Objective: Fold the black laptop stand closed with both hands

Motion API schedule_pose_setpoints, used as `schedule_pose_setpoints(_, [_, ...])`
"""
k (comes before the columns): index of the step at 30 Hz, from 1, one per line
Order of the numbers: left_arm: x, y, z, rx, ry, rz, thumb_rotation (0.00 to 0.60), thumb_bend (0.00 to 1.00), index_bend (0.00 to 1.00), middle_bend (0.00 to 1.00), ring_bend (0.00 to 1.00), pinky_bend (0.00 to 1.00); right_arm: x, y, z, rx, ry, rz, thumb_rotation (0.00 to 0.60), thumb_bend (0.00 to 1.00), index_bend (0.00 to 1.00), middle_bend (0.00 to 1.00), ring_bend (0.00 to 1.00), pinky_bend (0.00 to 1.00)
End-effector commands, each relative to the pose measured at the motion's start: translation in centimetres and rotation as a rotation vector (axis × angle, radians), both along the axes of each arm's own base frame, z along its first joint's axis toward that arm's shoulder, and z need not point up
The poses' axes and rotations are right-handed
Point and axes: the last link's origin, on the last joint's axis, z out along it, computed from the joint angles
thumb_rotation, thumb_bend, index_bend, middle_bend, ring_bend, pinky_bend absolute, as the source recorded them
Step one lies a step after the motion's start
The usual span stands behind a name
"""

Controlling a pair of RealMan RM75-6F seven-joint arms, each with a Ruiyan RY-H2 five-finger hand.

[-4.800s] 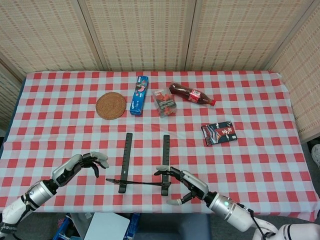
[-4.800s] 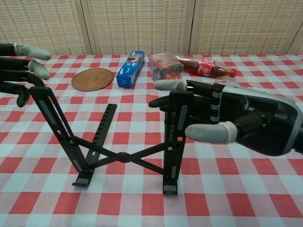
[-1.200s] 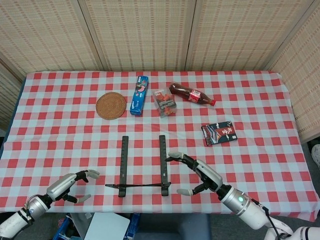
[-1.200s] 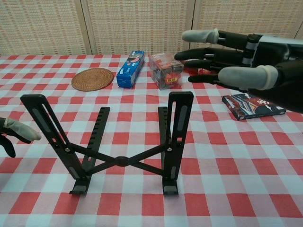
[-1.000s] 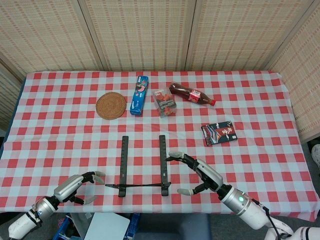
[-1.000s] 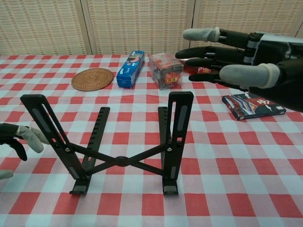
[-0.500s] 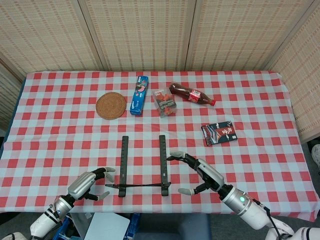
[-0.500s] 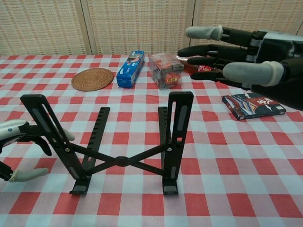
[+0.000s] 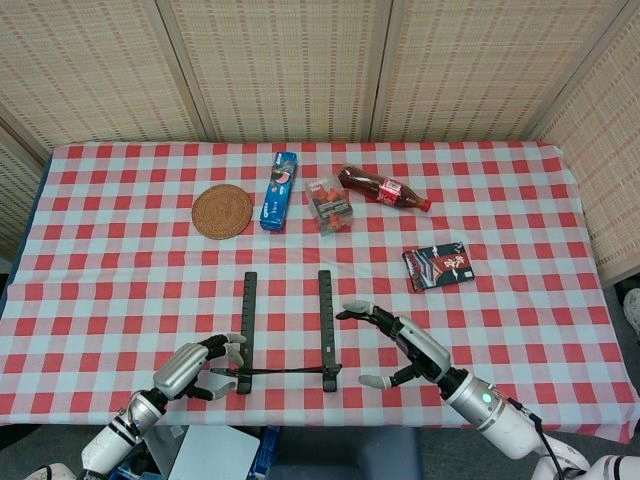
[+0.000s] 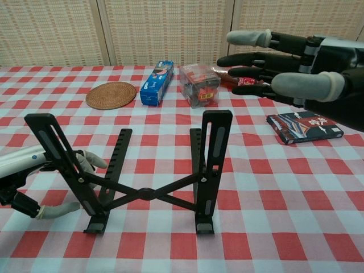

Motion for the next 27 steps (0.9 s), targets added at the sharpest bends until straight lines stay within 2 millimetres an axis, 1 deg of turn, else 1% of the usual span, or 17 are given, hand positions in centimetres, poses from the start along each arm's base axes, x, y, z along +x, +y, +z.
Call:
schedule_pose_setpoints(1, [0.23, 0.1, -0.14, 0.003, 0.001, -0.006, 0.6, 0.32, 0.41, 0.19, 0.19, 0.31, -0.04, 0.0, 0.03, -0.001, 0.001, -0.001, 0.6, 0.15, 0.12, 0.19, 0.04, 0.05])
schedule_pose_setpoints(9, [0.65, 0.13, -0.38, -0.002, 0.004, -0.013, 0.6, 0.32, 0.44, 0.19, 0.19, 0.31, -0.19, 0.08, 0.1, -0.003, -0.002, -0.005, 0.6, 0.15, 0.12, 0.19, 0.04, 0.05])
schedule_pose_setpoints(15, [0.77, 0.14, -0.51, -0.003, 0.004, -0.012, 0.6, 0.34, 0.47, 0.2, 0.19, 0.31, -0.4, 0.05, 0.14, -0.005, -0.002, -0.011, 0.6, 0.15, 0.12, 0.19, 0.04, 0.05])
schedule_pose_setpoints(27, [0.92, 0.41, -0.69, 0.009, 0.02, -0.015, 0.6, 0.35, 0.47, 0.21, 0.19, 0.31, -0.54, -0.01, 0.21, -0.005, -0.003, -0.012, 0.6, 0.15, 0.12, 0.19, 0.04, 0.05])
